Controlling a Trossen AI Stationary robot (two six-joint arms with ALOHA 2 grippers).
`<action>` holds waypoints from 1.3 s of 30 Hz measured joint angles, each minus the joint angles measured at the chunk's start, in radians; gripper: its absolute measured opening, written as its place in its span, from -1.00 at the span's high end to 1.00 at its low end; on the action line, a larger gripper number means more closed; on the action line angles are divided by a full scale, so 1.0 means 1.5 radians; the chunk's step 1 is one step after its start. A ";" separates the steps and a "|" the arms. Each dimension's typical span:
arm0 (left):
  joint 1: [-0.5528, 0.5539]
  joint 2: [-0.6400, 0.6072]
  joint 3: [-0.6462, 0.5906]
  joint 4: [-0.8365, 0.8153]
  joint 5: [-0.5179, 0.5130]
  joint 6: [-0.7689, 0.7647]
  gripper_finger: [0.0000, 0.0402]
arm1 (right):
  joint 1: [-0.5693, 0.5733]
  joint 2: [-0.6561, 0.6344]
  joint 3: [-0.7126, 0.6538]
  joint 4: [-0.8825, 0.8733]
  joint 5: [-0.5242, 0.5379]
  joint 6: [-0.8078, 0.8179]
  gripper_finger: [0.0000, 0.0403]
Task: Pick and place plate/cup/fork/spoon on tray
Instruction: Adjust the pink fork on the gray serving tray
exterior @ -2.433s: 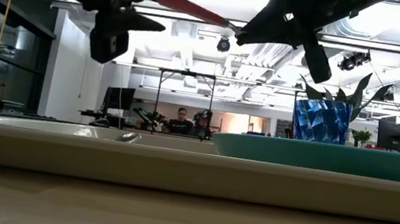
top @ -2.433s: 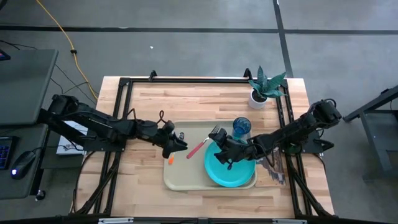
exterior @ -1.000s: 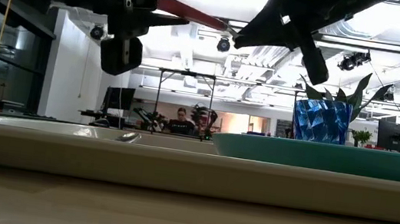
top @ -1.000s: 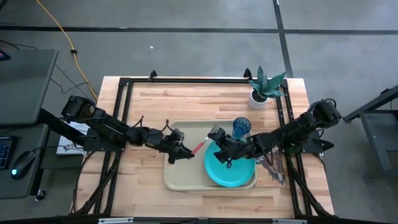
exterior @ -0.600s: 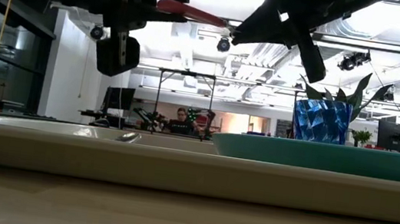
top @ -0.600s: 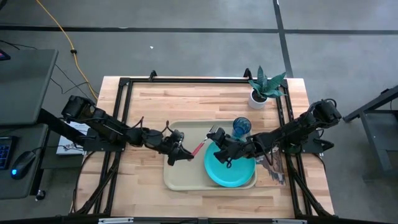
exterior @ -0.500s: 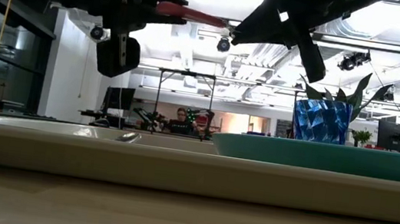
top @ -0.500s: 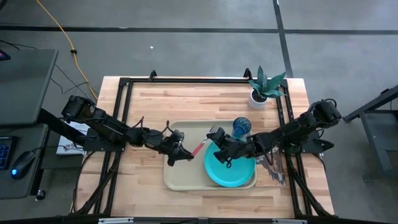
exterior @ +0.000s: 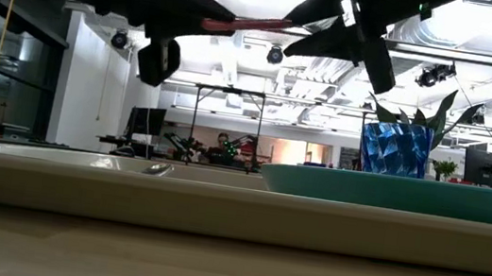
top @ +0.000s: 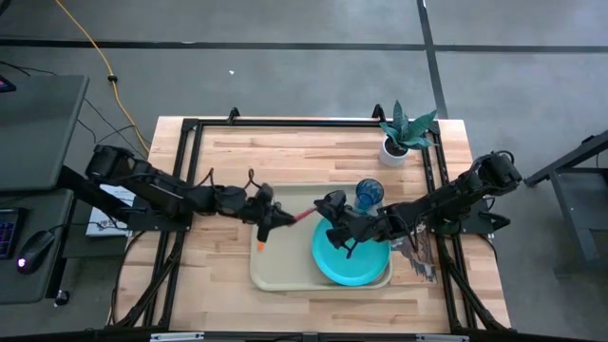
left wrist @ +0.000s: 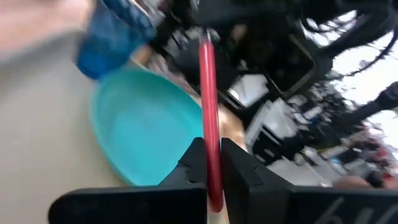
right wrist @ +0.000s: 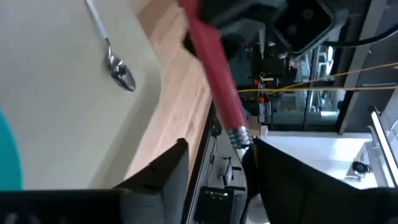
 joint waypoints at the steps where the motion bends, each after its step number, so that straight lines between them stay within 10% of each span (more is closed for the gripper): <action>1: 0.007 -0.015 -0.001 -0.015 -0.009 0.011 1.00 | 0.002 0.000 0.000 0.002 0.006 0.000 0.16; 19: -0.115 -0.173 -0.137 -0.055 -0.345 0.002 1.00 | 0.012 -0.123 -0.001 -0.154 0.013 0.293 0.06; 28: -0.357 0.036 -0.106 0.136 -0.633 -0.137 1.00 | 0.012 -0.188 -0.001 -0.314 0.005 0.523 0.07; 39: -0.447 0.352 0.057 0.152 -0.780 -0.517 1.00 | 0.012 -0.186 -0.001 -0.348 0.001 0.581 0.07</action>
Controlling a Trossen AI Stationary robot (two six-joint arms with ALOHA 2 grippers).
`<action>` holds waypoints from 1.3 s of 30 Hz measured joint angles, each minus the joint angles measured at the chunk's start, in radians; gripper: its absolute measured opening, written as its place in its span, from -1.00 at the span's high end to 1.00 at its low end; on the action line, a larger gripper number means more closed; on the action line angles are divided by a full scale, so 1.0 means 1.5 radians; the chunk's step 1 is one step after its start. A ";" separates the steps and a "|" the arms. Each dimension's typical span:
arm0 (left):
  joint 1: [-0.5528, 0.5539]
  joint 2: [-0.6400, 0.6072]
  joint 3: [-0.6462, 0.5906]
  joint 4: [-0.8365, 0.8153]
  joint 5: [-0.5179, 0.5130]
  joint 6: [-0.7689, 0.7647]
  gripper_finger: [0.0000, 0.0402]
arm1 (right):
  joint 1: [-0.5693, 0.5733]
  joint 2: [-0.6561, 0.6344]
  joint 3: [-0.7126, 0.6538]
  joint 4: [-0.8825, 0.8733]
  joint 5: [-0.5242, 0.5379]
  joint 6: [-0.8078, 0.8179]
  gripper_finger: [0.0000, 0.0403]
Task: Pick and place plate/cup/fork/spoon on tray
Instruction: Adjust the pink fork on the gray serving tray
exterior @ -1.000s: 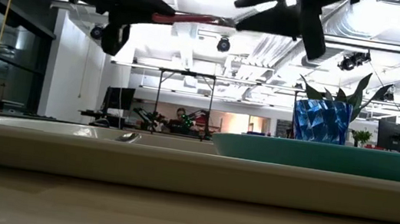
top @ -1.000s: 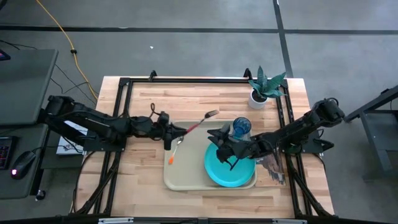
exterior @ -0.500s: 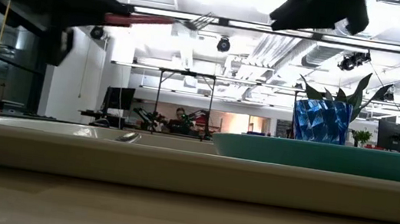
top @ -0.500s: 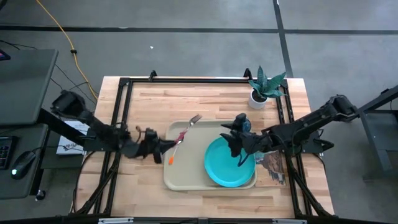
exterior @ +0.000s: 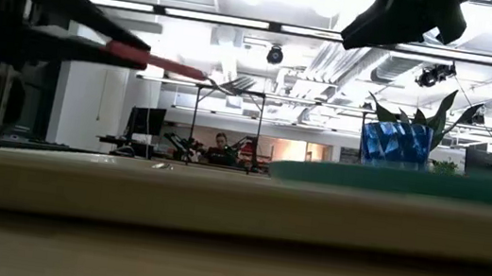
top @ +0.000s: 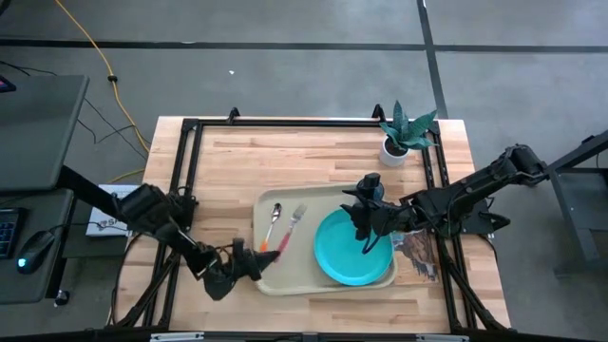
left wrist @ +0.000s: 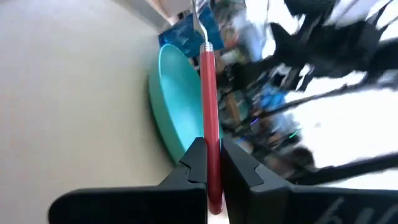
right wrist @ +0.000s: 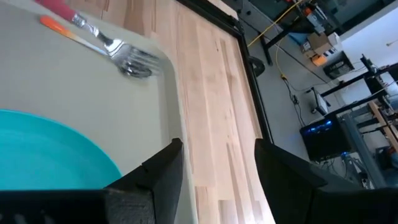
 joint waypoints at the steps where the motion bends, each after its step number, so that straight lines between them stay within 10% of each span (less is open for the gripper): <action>1: -0.008 0.009 0.002 0.004 -0.019 -0.039 1.00 | 0.000 0.000 0.000 -0.005 0.000 0.003 0.07; 15: 0.009 -0.014 -0.014 -0.061 0.114 -0.021 1.00 | -0.020 0.000 0.000 -0.001 -0.019 0.012 0.07; 25: 0.024 -0.189 -0.017 -0.445 0.144 -0.041 1.00 | -0.038 0.001 0.000 0.005 -0.063 0.029 0.07; 30: 0.061 -0.165 0.068 -0.601 0.251 -0.034 1.00 | -0.040 0.000 0.000 0.011 -0.062 0.030 0.07; 39: 0.056 -0.150 0.112 -0.714 0.236 -0.111 1.00 | -0.040 0.001 0.000 0.010 -0.065 0.032 0.07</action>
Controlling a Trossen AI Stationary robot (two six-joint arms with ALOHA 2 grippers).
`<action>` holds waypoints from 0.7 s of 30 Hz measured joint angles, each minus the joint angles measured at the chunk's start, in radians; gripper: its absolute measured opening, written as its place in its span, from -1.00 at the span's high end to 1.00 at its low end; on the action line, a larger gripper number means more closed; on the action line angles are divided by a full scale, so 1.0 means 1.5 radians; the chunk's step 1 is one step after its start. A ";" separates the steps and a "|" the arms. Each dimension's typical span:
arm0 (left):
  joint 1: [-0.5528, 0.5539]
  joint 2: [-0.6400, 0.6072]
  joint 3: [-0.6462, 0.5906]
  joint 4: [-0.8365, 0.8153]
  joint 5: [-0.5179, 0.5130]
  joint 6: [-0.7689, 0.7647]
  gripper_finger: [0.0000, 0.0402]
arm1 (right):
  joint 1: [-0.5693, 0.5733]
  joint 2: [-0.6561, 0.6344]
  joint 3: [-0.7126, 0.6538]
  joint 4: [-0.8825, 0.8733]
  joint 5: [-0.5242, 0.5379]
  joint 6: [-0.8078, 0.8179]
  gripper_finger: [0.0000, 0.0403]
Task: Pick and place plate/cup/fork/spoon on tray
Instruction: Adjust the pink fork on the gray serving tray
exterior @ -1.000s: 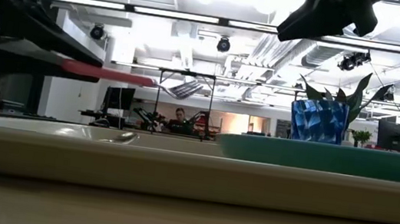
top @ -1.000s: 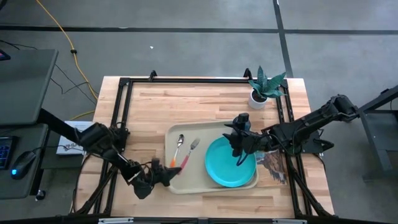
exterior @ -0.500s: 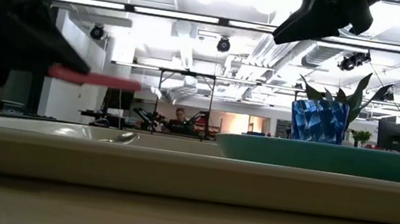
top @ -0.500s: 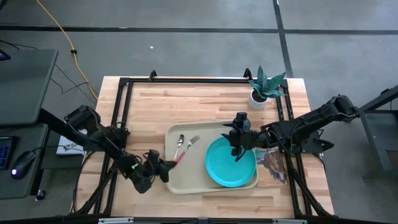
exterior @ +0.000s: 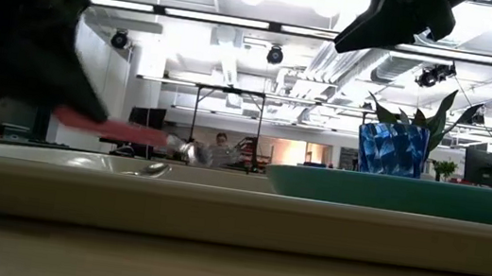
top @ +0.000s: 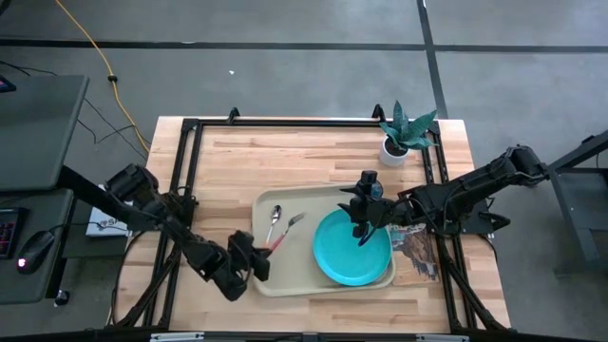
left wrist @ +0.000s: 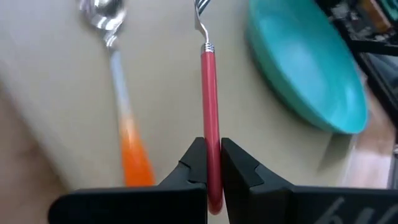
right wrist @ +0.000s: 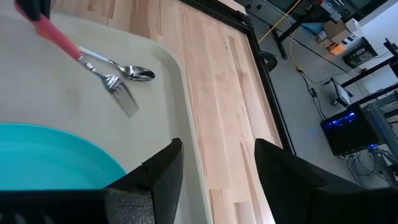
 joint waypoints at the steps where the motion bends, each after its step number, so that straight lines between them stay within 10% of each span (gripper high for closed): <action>1: -0.004 0.009 0.000 -0.001 0.002 -0.025 1.00 | 0.000 0.000 0.000 0.000 0.000 0.000 0.07; 21: 0.016 0.061 -0.001 0.036 0.072 -0.074 0.91 | 0.000 0.000 0.000 0.004 0.000 0.012 0.07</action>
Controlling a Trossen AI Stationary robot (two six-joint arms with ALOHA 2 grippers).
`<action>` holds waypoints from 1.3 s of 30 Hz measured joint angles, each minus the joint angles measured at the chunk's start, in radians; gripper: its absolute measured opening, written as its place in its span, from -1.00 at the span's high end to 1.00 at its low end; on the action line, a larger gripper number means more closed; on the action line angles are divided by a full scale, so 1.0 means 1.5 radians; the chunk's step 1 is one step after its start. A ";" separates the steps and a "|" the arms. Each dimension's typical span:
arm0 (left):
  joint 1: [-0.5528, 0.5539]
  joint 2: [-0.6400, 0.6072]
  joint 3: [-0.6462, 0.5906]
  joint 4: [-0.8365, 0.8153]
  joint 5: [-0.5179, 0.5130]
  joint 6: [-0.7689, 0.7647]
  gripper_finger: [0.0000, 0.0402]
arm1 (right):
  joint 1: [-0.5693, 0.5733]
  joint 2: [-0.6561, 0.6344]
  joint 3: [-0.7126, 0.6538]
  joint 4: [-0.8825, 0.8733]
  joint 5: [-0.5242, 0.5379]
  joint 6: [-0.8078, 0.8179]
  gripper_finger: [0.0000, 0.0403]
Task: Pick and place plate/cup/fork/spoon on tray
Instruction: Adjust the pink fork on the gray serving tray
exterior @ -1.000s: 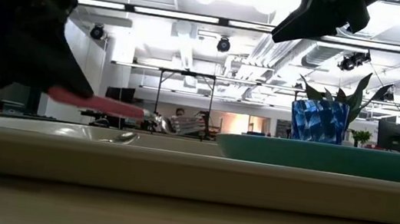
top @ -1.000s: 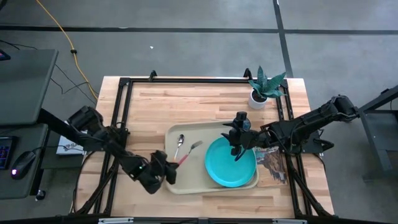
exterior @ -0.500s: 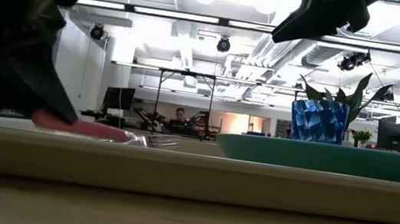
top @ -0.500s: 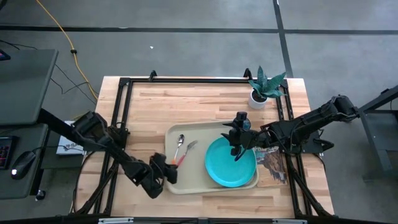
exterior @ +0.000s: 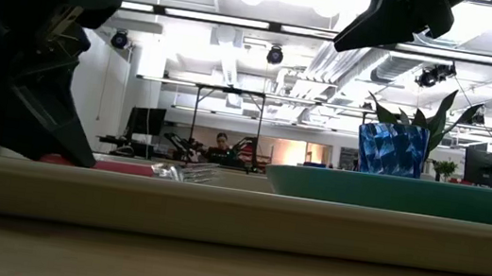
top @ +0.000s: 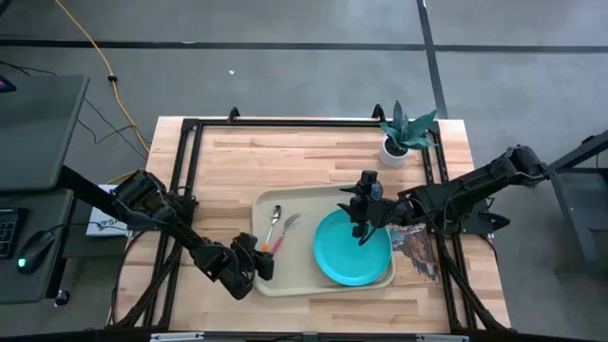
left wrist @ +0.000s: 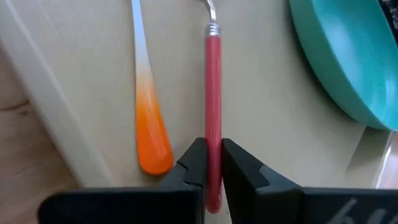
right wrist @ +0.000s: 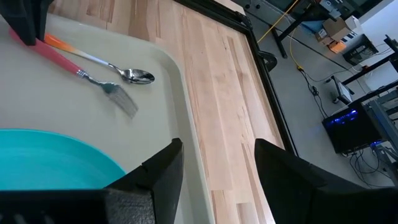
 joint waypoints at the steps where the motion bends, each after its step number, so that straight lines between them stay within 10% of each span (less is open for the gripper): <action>1: 0.003 0.000 0.000 0.000 0.003 0.007 0.89 | 0.000 0.000 0.000 0.000 0.000 0.000 0.07; 19: 0.065 -0.043 -0.001 -0.020 0.067 0.168 0.65 | 0.000 0.000 0.000 0.000 0.000 0.002 0.07; 39: 0.104 -0.176 -0.001 -0.140 0.002 0.308 0.95 | 0.000 0.001 0.000 0.000 -0.004 0.003 0.07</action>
